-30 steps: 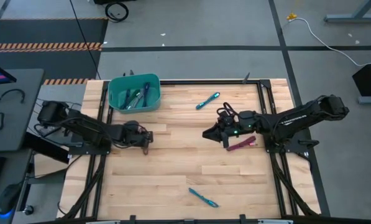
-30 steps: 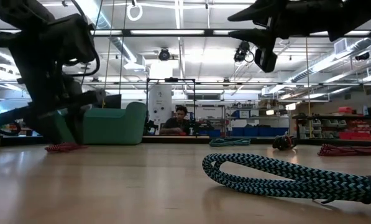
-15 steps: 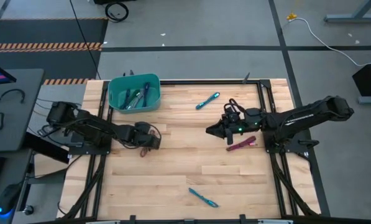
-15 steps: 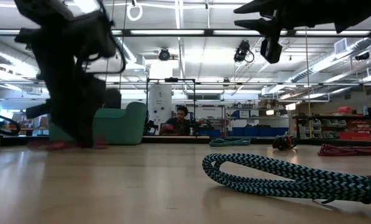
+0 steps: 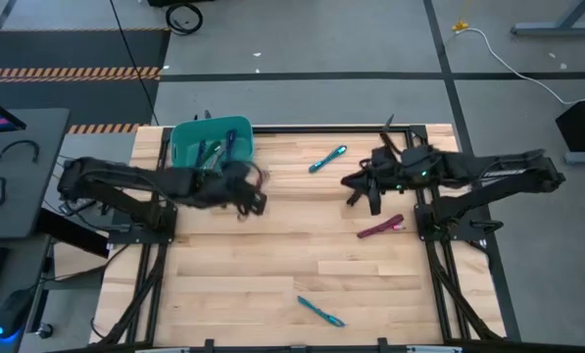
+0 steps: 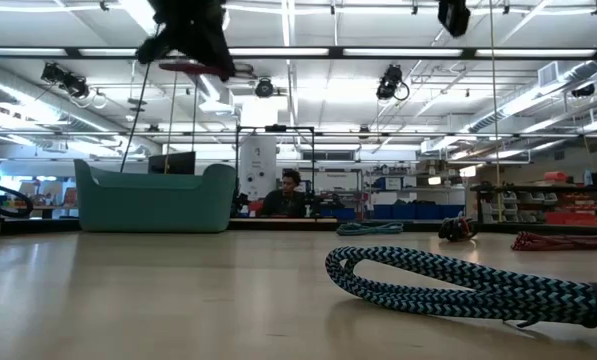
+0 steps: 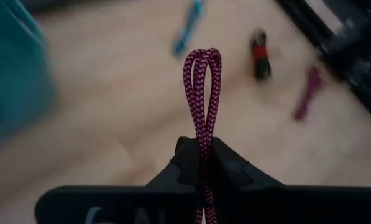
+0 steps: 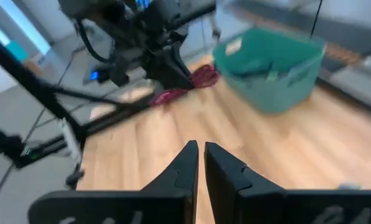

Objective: Pick and place USB-C Cables
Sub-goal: Put the left pink charger cable into the green bin

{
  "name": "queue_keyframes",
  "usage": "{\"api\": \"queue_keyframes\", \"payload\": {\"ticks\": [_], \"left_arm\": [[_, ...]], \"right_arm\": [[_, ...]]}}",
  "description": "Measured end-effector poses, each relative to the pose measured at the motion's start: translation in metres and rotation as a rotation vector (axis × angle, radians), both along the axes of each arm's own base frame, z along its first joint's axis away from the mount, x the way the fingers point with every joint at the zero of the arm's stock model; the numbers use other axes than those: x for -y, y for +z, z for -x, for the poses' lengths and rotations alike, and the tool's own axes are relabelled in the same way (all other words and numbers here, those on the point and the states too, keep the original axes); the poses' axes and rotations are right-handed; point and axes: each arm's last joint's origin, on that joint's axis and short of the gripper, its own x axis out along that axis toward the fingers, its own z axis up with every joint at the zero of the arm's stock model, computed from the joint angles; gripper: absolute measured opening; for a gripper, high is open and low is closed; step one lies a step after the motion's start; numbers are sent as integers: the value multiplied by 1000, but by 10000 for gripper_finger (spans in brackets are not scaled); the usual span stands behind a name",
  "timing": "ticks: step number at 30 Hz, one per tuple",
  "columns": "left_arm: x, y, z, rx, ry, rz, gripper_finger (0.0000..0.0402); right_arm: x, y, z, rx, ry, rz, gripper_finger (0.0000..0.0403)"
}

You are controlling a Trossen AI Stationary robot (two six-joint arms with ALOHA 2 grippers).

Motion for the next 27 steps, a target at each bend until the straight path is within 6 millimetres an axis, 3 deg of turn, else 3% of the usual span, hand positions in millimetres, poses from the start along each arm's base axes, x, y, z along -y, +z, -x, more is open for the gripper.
{"api": "queue_keyframes", "payload": {"ticks": [3,6,11,15,19,27], "left_arm": [[-25,17,1,-24,56,-142,19],[-59,12,6,-115,98,-185,19],[-114,-12,17,-190,175,-182,19],[-147,-37,32,-190,237,-155,19],[-165,-69,43,-124,241,-146,19],[-175,-117,64,2,313,-211,39]], "right_arm": [[3,12,5,20,-37,59,31],[4,18,9,38,-71,76,31],[4,19,10,51,-102,45,31],[0,18,10,59,-111,6,31],[-6,18,10,72,-149,-20,30],[-20,17,6,93,-234,-26,19]]}}
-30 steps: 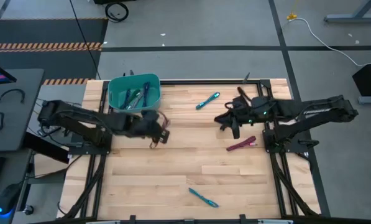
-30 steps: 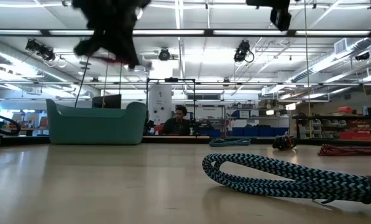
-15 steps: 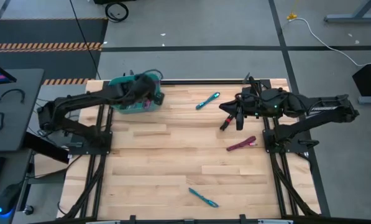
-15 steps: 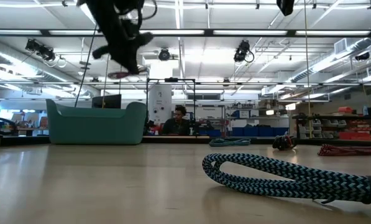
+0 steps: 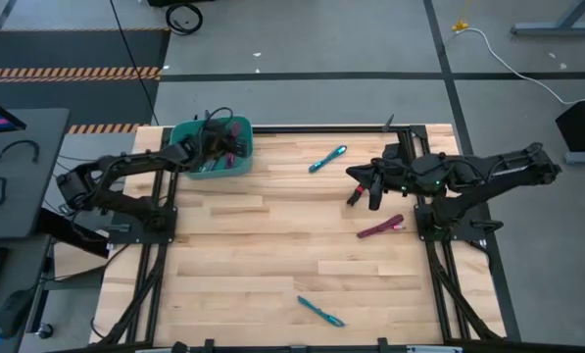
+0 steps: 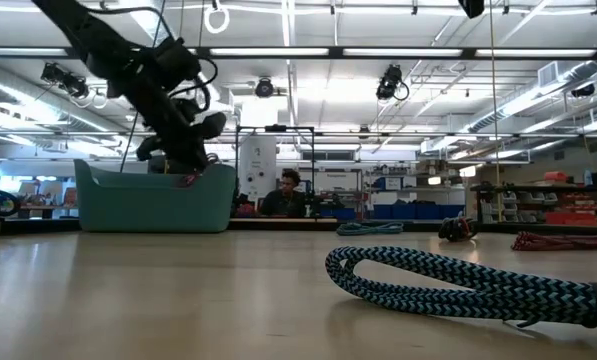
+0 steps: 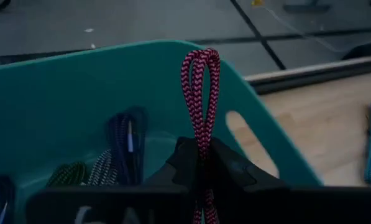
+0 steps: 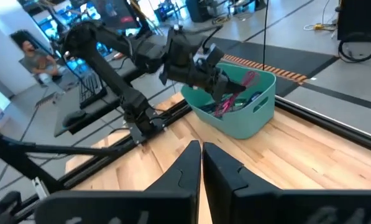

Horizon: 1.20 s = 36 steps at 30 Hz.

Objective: Pick and place USB-C Cables
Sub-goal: Put the left pink charger cable into the green bin, then put the pink charger cable into the green bin

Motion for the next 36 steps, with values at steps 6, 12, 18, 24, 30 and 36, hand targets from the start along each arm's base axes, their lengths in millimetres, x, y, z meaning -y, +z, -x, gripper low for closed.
{"api": "queue_keyframes", "payload": {"ticks": [6,12,18,24,30,36], "left_arm": [[2,-16,10,-17,14,19,70],[3,-19,10,-10,-13,35,106],[5,-11,7,2,-124,74,161],[12,36,-2,-29,-267,100,182],[27,88,-23,30,-371,32,166],[52,108,-43,69,-513,-48,153]], "right_arm": [[-4,-5,-5,-19,-3,-11,13],[-9,-17,-16,-98,59,-55,14],[-7,-34,-15,-258,118,-134,9],[1,-57,5,-463,-109,-444,5],[0,-92,23,-791,-394,-744,34],[-1,-142,27,-828,-515,-871,102]]}}
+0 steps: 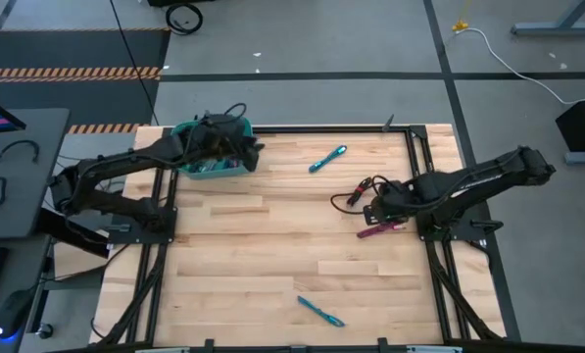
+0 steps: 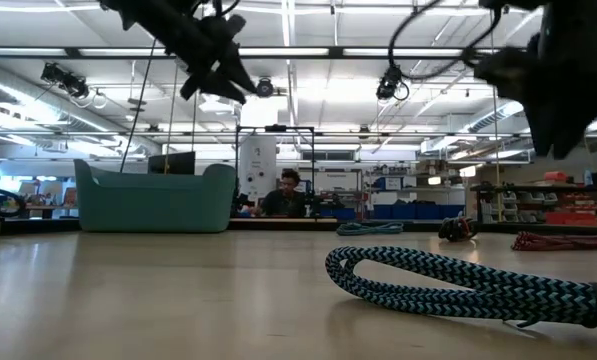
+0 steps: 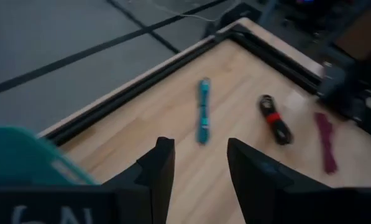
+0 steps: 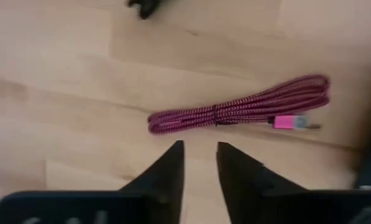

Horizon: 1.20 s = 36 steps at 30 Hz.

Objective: Pick and place USB-C Cables
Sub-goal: Put the pink charger cable into the green bin

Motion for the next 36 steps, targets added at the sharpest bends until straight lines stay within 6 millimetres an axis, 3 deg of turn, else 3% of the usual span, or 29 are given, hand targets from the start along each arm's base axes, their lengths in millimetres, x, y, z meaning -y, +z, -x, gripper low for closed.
{"api": "queue_keyframes", "payload": {"ticks": [11,17,25,36], "left_arm": [[28,-2,-11,-28,-136,-38,145],[32,-2,-12,-41,-168,-64,143],[32,-2,-12,-46,-172,-69,142],[32,-4,-12,-54,-168,-55,142]], "right_arm": [[4,-56,16,-42,-334,-46,253],[7,-77,23,-44,-506,-52,275],[6,-94,19,-40,-530,-81,231],[4,-101,6,-106,-375,-19,82]]}}
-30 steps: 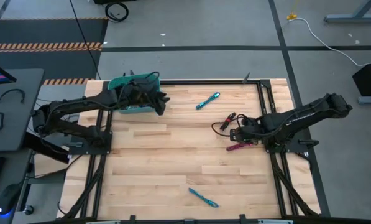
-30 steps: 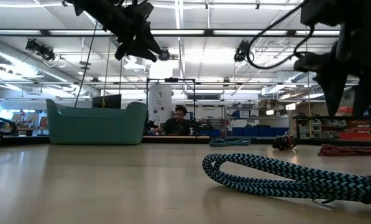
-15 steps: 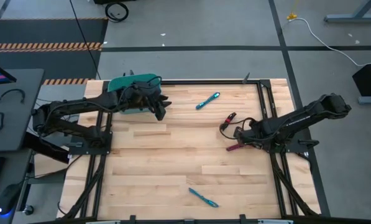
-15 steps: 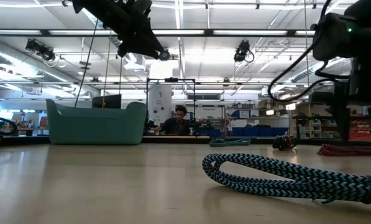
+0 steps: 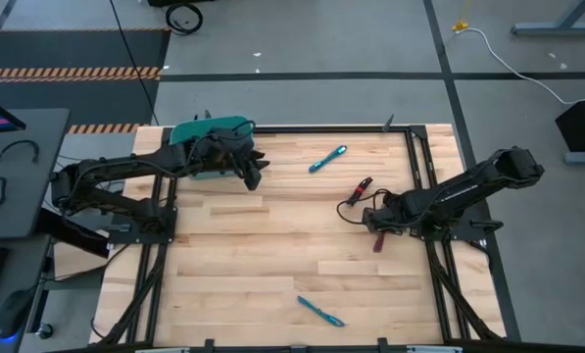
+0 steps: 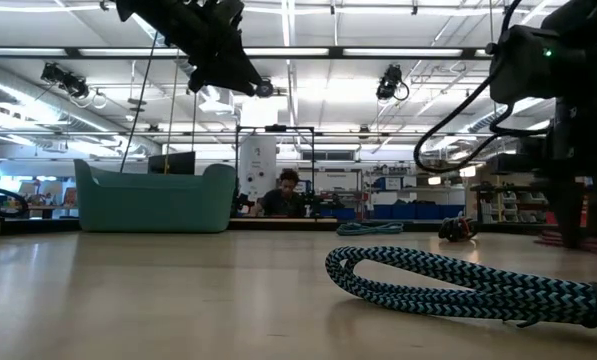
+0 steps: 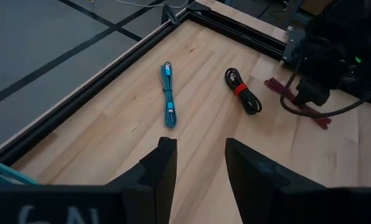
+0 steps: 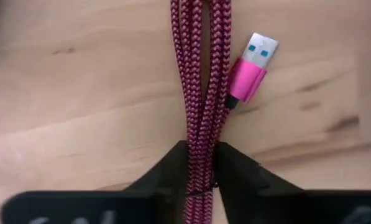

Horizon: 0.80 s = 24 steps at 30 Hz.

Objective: Pick and place USB-C Cables
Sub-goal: Put the pink charger cable into the green bin

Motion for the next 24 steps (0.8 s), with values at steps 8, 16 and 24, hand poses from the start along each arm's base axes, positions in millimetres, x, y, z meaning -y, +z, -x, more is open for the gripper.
{"api": "queue_keyframes", "payload": {"ticks": [8,16,24], "left_arm": [[4,-3,0,7,-19,103,142],[25,1,-7,47,-92,117,142],[51,24,-21,289,-233,54,148]], "right_arm": [[-2,13,-33,283,239,190,18],[-1,70,-88,945,357,594,18],[11,144,-98,1238,480,1182,18]]}}
